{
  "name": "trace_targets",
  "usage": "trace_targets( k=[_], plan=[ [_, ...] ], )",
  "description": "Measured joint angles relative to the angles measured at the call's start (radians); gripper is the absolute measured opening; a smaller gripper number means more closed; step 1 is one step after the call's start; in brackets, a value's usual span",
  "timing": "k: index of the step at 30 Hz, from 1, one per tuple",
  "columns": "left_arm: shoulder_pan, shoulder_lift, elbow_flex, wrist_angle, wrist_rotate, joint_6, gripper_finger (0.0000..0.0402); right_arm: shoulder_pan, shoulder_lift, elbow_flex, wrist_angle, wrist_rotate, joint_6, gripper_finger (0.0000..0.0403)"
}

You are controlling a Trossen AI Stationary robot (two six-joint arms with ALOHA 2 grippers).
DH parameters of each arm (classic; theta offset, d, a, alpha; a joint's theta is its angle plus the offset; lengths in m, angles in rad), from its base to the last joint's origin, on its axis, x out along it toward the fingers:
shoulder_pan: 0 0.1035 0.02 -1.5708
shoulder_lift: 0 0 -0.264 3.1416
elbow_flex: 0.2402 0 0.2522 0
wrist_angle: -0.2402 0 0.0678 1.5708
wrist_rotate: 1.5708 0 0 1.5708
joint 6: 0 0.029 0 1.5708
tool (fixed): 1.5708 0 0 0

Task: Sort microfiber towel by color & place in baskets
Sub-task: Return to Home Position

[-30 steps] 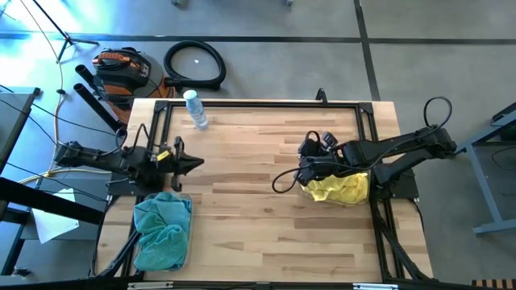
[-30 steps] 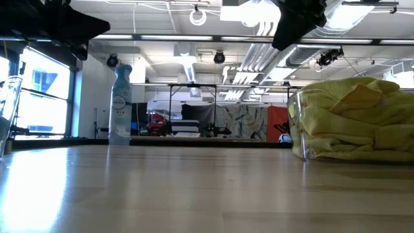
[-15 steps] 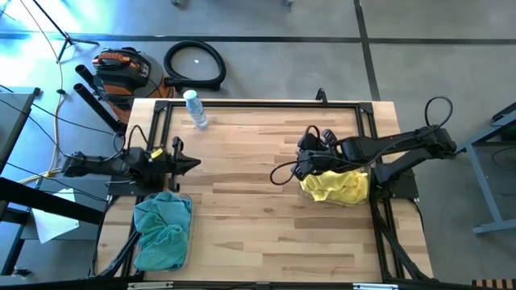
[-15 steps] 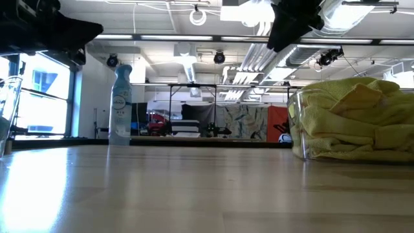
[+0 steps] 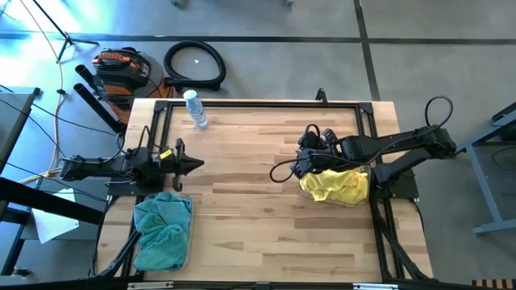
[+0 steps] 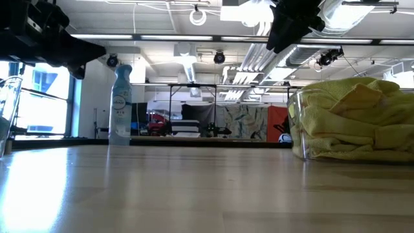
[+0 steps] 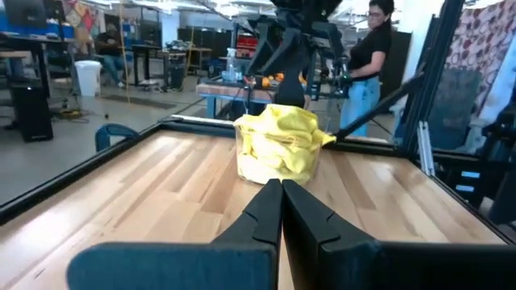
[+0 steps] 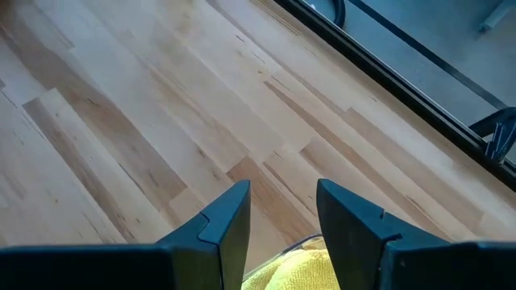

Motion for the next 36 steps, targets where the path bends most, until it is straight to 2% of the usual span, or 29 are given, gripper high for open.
trace_targets(
  k=[6, 12, 16, 19, 23, 25, 28, 30, 36],
  plan=[
    [0.0, 0.002, 0.0, -0.001, 0.017, 0.011, 0.0, 0.0, 0.0, 0.0, 0.0, -0.015, -0.009, 0.0142],
    [0.0, 0.002, 0.0, -0.017, 0.115, 0.068, 0.0, 0.0, 0.0, 0.0, -0.001, -0.069, -0.039, 0.0142],
    [0.0, 0.002, 0.0, -0.017, 0.109, 0.068, 0.0, 0.0, 0.0, -0.021, 0.007, -0.092, -0.099, 0.0139],
    [0.0, 0.002, 0.0, -0.016, 0.103, 0.068, 0.0, 0.003, 0.0, -0.079, 0.004, -0.133, -0.105, 0.0111],
    [0.0, 0.002, 0.0, -0.016, 0.102, 0.068, 0.0, 0.003, -0.002, -0.163, 0.034, -0.201, -0.122, 0.0026],
    [0.0, 0.002, 0.0, -0.016, 0.101, 0.068, 0.0, 0.003, -0.017, -0.205, 0.095, -0.226, -0.163, 0.0009],
    [0.0, 0.002, 0.0, -0.015, 0.1, 0.068, 0.0, 0.003, -0.061, -0.289, 0.243, -0.28, -0.25, 0.002],
    [0.0, 0.002, 0.0, -0.016, 0.1, 0.068, 0.0, 0.003, -0.105, -0.359, 0.358, -0.313, -0.3, 0.0012],
    [0.0, 0.002, 0.0, -0.016, 0.1, 0.068, 0.0, 0.003, -0.307, -0.582, 0.649, -0.354, -0.401, 0.0006]
  ],
)
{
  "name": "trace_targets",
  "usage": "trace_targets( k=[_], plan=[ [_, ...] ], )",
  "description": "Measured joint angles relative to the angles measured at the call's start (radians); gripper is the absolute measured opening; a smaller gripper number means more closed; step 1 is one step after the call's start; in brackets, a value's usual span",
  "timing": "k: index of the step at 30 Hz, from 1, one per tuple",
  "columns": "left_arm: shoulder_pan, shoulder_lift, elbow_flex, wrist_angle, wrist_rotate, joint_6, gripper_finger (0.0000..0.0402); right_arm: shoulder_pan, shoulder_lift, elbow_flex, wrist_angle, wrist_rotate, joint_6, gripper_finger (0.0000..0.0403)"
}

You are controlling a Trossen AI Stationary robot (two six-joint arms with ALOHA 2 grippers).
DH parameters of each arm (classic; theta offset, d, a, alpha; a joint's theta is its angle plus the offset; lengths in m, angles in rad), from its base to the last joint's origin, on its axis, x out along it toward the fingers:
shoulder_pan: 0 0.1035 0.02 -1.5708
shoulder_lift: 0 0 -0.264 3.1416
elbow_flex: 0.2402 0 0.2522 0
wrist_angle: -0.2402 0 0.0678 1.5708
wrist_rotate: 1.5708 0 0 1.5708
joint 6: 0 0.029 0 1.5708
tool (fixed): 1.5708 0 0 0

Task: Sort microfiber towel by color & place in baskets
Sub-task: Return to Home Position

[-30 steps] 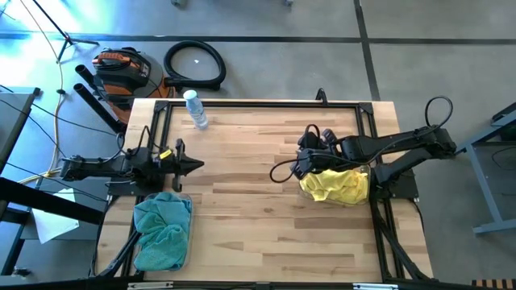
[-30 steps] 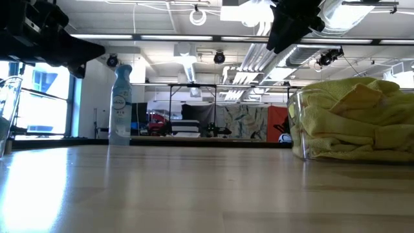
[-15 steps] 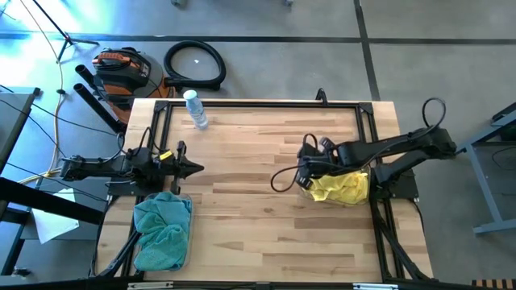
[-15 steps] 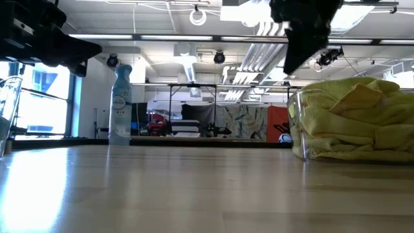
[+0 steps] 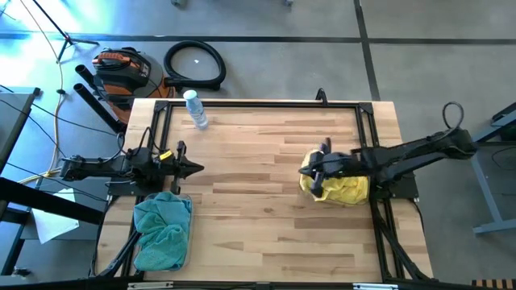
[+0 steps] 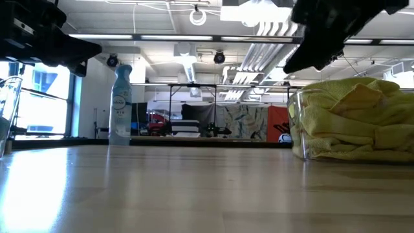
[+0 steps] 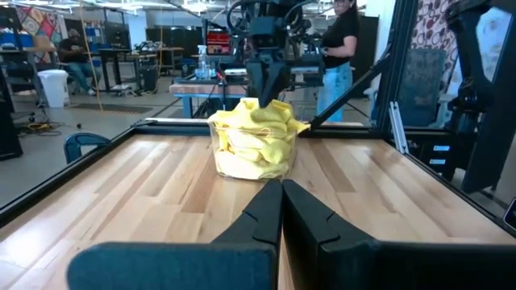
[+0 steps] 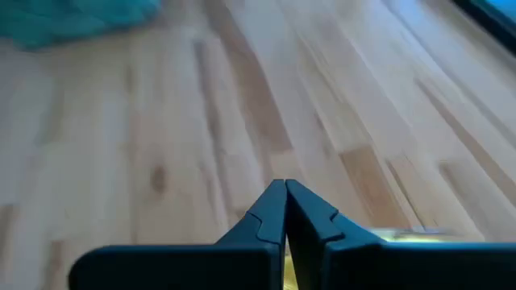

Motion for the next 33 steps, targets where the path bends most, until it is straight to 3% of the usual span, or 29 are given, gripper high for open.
trace_targets(
  k=[7, 20, 30, 33],
  plan=[
    [0.0, 0.0, 0.0, 0.0, 0.0, 0.0, 0.0, -0.032, -0.307, -0.233, 0.21, -0.13, -0.08, 0.0001],
    [0.0, 0.0, 0.0, 0.0, 0.0, 0.0, 0.0, -0.072, -0.798, -0.501, 0.273, -0.286, -0.099, 0.0],
    [0.0, 0.0, 0.0, 0.0, 0.0, 0.0, 0.0, -0.072, -1.068, -0.646, 0.338, -0.331, -0.106, 0.0],
    [0.0, 0.0, 0.0, 0.0, 0.0, 0.0, 0.0, -0.072, -1.087, -0.669, 0.375, -0.355, -0.108, 0.0]
  ],
)
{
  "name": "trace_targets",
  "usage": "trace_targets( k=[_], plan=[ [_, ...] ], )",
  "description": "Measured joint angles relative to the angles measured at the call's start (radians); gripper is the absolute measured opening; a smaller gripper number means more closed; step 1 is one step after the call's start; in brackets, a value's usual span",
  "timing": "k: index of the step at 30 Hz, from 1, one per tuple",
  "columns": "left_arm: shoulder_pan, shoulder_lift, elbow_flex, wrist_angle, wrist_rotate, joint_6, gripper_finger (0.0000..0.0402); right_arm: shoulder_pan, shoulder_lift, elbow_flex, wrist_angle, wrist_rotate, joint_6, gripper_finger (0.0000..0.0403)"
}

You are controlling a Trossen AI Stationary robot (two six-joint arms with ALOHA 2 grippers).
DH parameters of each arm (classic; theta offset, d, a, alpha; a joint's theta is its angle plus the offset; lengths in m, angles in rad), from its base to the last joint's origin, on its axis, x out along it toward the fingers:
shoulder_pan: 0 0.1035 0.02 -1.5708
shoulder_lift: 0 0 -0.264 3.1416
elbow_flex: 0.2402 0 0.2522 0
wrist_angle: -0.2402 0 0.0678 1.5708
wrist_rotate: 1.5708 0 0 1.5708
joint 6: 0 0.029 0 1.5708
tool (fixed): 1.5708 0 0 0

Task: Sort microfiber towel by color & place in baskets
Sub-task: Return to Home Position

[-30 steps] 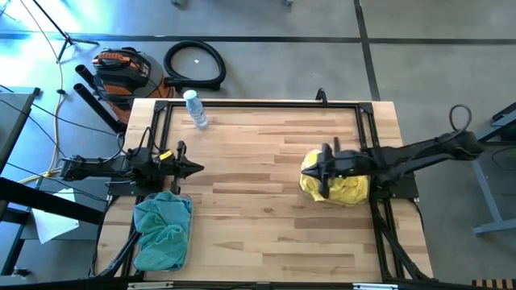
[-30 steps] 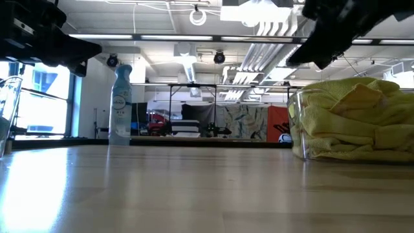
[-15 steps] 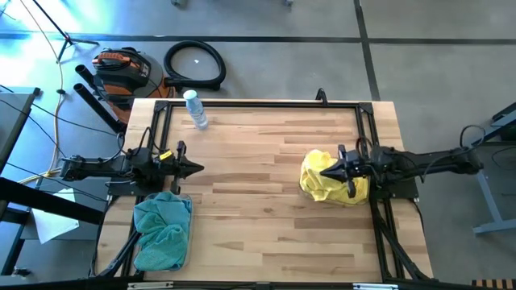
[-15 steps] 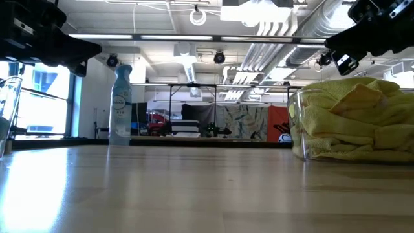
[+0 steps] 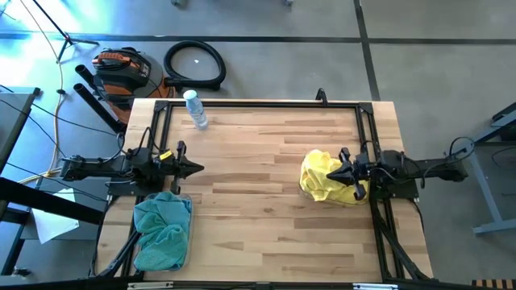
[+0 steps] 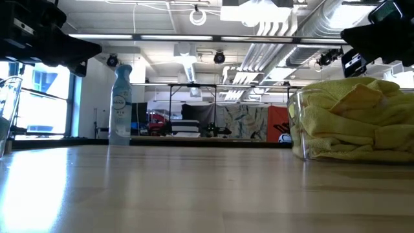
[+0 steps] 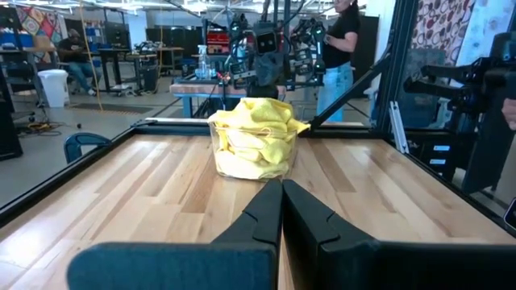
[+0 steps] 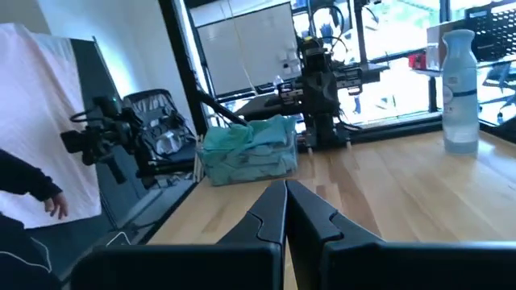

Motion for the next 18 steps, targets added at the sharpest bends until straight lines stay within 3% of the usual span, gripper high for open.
trace_targets(
  k=[7, 18],
  plan=[
    [0.0, 0.0, 0.0, 0.0, 0.0, 0.0, 0.0, 0.0, 0.001, -0.013, 0.043, -0.018, -0.056, 0.0],
    [0.0, 0.0, 0.0, 0.0, 0.0, 0.0, 0.0, 0.0, 0.004, -0.013, -0.052, 0.043, -0.143, 0.0]
  ],
)
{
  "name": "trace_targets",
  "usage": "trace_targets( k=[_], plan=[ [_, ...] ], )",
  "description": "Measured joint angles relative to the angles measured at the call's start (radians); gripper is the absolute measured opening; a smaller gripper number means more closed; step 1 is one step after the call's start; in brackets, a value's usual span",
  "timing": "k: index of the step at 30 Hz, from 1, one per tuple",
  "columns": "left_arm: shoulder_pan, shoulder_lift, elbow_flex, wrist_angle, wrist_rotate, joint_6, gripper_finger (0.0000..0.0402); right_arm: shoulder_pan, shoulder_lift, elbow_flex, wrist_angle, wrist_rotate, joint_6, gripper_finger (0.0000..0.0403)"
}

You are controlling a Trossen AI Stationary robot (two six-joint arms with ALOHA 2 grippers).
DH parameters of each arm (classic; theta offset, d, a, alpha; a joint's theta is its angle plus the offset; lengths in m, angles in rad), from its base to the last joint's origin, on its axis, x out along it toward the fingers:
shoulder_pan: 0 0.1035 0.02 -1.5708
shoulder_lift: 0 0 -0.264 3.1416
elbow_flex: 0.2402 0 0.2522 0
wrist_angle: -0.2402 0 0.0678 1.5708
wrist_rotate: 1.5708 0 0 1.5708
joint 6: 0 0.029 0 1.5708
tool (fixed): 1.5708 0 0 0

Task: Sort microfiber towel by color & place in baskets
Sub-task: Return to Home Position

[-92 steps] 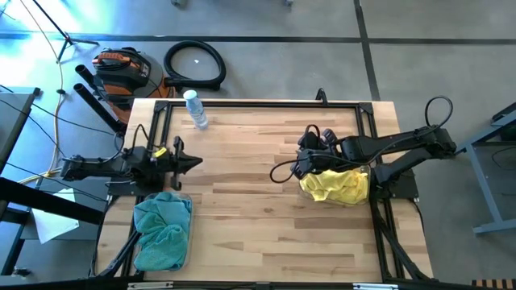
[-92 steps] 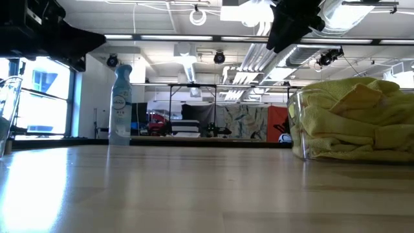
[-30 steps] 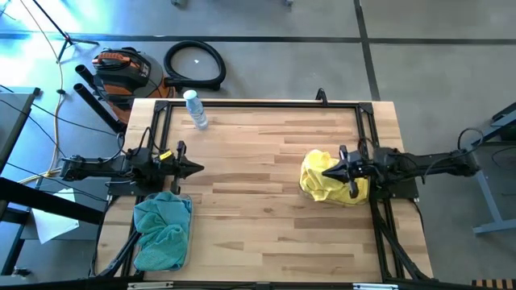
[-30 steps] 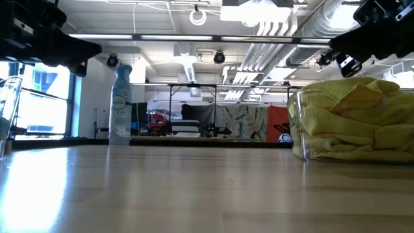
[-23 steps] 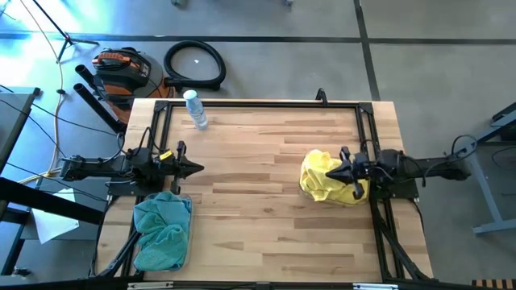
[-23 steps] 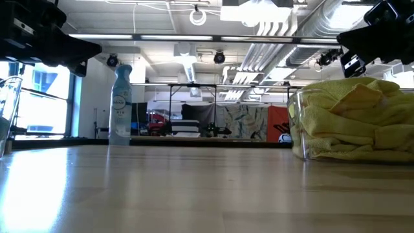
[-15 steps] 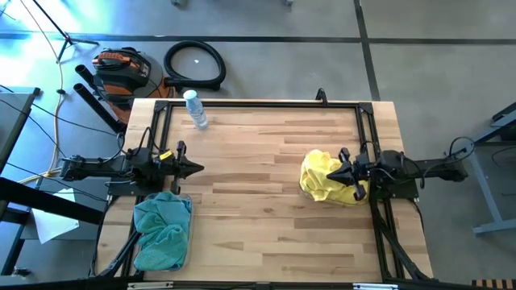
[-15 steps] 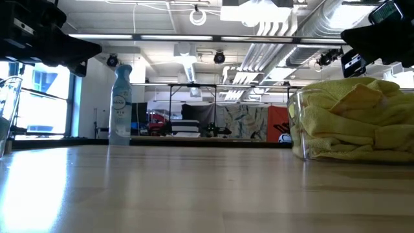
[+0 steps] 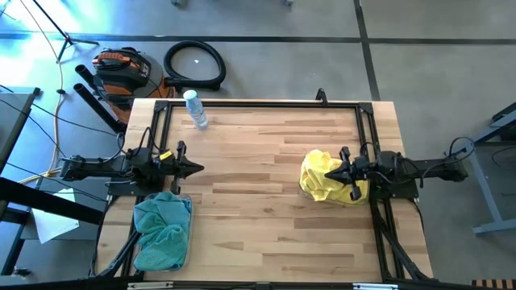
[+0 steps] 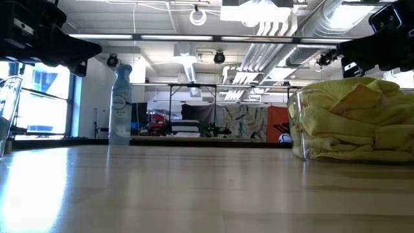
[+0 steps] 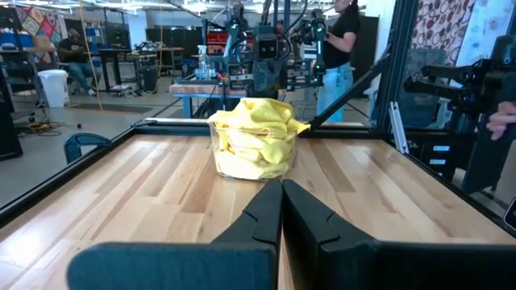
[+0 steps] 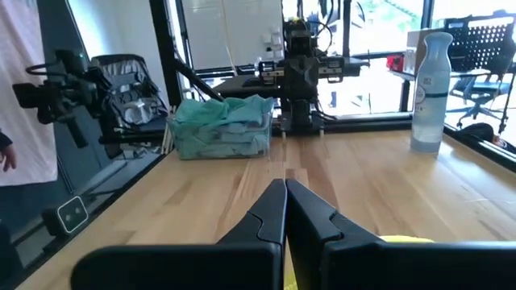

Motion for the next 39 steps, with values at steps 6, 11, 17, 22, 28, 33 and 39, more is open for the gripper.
trace_targets(
  k=[6, 11, 17, 22, 28, 33, 39],
  plan=[
    [0.0, 0.0, 0.0, 0.0, 0.0, 0.0, 0.0, 0.0, 0.002, 0.0, 0.0, 0.0, 0.007, 0.0],
    [0.0, 0.0, 0.0, 0.0, 0.0, 0.0, 0.0, 0.0, 0.002, 0.0, 0.0, 0.001, 0.055, 0.0],
    [0.0, 0.0, 0.0, 0.0, 0.0, 0.0, 0.0, 0.0, 0.002, 0.0, 0.0, 0.001, 0.057, 0.0],
    [0.0, 0.0, 0.0, 0.0, 0.0, 0.0, 0.0, 0.0, 0.002, 0.0, -0.001, 0.002, 0.057, 0.0],
    [0.0, 0.0, 0.0, 0.0, 0.0, 0.0, 0.0, 0.0, 0.002, 0.0, 0.0, 0.002, 0.057, 0.0],
    [0.0, 0.0, 0.0, 0.0, 0.0, 0.0, 0.0, 0.0, 0.002, 0.0, -0.001, 0.002, 0.056, 0.0],
    [0.0, 0.0, 0.0, 0.0, 0.0, 0.0, 0.0, 0.0, 0.002, 0.0, -0.001, 0.002, 0.057, 0.0]
  ],
)
